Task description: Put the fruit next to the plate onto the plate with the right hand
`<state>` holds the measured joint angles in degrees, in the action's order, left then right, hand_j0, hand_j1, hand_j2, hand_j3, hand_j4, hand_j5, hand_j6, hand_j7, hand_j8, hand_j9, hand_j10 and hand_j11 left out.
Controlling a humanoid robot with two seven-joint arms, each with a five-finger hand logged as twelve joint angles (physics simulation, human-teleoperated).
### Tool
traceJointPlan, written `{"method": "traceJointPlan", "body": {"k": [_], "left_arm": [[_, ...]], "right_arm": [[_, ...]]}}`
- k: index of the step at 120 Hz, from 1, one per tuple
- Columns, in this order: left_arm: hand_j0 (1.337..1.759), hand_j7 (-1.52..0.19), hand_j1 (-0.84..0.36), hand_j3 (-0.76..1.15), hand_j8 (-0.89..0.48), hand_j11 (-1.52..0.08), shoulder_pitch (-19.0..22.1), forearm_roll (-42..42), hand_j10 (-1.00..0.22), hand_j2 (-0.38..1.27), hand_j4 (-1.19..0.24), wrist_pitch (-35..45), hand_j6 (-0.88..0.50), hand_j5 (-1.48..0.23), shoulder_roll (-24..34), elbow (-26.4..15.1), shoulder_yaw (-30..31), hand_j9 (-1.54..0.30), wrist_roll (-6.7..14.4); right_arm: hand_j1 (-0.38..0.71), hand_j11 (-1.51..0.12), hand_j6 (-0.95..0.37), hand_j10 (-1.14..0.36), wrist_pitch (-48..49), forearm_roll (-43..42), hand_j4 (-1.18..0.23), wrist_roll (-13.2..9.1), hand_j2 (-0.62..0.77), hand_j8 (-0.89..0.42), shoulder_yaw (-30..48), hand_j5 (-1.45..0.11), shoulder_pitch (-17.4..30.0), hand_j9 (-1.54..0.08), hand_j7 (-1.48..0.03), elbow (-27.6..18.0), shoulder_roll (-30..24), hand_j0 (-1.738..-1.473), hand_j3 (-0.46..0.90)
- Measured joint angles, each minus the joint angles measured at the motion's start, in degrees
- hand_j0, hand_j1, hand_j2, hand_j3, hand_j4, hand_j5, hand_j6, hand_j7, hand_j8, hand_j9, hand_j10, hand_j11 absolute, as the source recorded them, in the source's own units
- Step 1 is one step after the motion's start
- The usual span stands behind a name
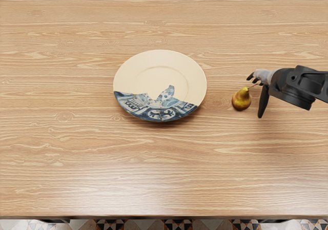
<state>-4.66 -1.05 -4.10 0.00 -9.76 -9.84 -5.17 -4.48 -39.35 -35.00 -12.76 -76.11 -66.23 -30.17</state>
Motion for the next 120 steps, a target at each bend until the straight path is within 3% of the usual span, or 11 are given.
{"method": "traceJointPlan", "body": {"k": [64, 120], "left_arm": [[1.658, -0.01, 0.34, 0.0, -0.01, -0.01, 0.1, 0.0, -0.01, 0.0, -0.01, 0.0, -0.01, -0.01, 0.0, 0.0, 0.0, -0.01, 0.0], [1.658, -0.01, 0.34, 0.0, -0.01, -0.01, 0.1, 0.0, -0.01, 0.0, -0.01, 0.0, -0.01, -0.01, 0.0, 0.0, 0.0, -0.01, 0.0]], "right_arm": [[-0.11, -0.26, -0.2, -0.2, -3.0, -2.5, -0.2, 0.0, -0.04, -0.2, -0.2, -0.26, 0.0, -0.26, -0.26, -0.3, 1.6, -1.658, 0.0], [0.04, -0.42, -0.34, -0.34, -2.7, -3.3, -0.34, 0.0, -0.06, -0.34, -0.4, -0.42, -0.3, -0.42, -0.43, -1.1, 2.8, -1.658, 0.0]]}}
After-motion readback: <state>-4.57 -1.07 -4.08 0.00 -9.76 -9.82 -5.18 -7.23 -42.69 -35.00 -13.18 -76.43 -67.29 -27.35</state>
